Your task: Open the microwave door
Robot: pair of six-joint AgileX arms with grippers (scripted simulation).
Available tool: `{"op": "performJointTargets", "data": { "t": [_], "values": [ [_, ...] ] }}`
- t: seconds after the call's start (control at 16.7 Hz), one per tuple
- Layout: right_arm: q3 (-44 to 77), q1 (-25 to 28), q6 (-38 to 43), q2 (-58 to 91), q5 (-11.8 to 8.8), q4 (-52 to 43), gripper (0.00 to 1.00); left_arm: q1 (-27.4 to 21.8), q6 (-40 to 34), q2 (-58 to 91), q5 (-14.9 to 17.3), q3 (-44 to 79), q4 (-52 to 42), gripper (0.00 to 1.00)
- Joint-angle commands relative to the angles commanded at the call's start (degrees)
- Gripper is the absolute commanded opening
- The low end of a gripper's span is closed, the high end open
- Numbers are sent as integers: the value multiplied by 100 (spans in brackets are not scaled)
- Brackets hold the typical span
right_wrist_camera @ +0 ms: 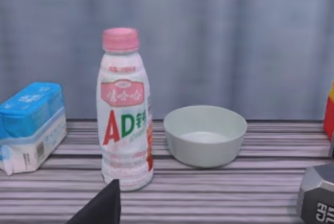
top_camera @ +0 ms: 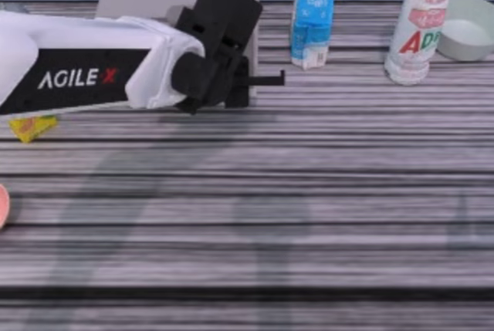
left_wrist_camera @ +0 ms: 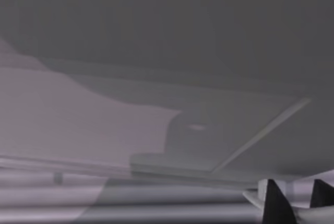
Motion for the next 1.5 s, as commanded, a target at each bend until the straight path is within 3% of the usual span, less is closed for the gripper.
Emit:
{"op": "performJointTargets", "data": {
  "t": [1.08,1.5],
  "values": [
    [0,0,0,0,0,0,100,0,0,0,0,0,0,0],
    [0,0,0,0,0,0,100,40,263,-213,200,-278,202,0]
  ]
}}
